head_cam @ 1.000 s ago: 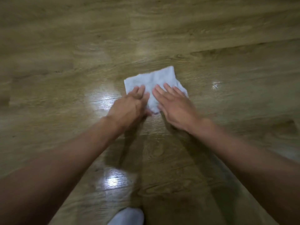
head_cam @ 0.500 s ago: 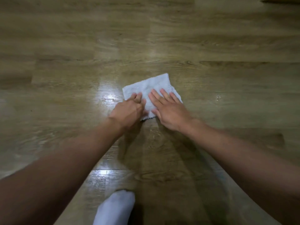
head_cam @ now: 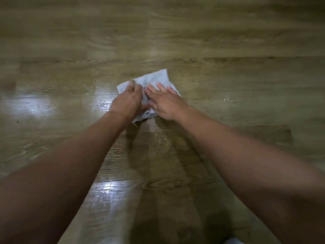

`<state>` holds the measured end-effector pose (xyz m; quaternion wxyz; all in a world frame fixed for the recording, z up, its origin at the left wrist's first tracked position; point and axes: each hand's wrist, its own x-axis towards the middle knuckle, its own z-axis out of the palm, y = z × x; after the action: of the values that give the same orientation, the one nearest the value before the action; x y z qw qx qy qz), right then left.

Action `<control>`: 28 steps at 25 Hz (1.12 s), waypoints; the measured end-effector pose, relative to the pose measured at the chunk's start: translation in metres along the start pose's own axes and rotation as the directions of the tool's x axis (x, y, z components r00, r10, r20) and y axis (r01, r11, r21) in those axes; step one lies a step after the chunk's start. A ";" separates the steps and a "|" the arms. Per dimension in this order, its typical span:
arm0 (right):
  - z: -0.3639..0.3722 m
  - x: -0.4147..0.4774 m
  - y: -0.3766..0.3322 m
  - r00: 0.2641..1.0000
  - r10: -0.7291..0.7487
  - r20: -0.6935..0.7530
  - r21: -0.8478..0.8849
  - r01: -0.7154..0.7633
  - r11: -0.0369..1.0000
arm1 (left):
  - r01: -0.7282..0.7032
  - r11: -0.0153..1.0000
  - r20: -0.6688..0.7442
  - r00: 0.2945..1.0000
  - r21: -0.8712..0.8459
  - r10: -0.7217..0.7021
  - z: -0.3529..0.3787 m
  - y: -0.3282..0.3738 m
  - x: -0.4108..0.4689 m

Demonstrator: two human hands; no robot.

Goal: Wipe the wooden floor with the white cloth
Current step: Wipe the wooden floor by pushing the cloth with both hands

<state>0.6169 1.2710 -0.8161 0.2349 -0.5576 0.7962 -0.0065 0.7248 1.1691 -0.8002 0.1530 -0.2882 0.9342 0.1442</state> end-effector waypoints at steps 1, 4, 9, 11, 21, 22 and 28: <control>0.004 0.003 -0.003 0.999 0.025 -0.024 0.010 -0.025 1.000 | -0.001 0.999 0.040 0.999 -0.054 0.003 -0.001 -0.008 0.007; 0.032 -0.046 -0.007 0.983 0.102 -0.152 0.032 -0.098 0.995 | -0.188 0.978 0.051 0.982 0.091 0.184 0.027 -0.001 0.000; 0.074 -0.159 -0.012 0.935 0.273 -0.227 0.076 -0.263 0.962 | -0.473 0.850 0.101 0.881 0.232 0.463 0.067 0.052 -0.080; 0.068 -0.143 -0.002 0.954 0.275 -0.118 0.044 -0.271 0.961 | -0.465 0.855 0.122 0.885 0.229 0.449 0.065 0.054 -0.064; -0.005 -0.023 0.057 0.955 0.290 -0.064 0.135 -0.279 0.951 | -0.247 0.959 0.136 0.964 0.139 0.229 0.009 0.071 0.080; 0.001 -0.033 0.055 0.952 0.282 -0.118 0.127 -0.267 0.955 | -0.236 0.962 0.148 0.965 0.134 0.216 0.008 0.072 0.076; 0.070 -0.174 0.059 0.935 0.230 -0.268 0.056 -0.223 0.973 | -0.522 0.829 0.176 0.851 0.200 0.494 0.057 0.108 -0.018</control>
<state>0.6379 1.4658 -0.8312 0.1290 -0.4530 0.8797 -0.0660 0.6880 1.2842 -0.8260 0.1972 0.0006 0.9769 0.0823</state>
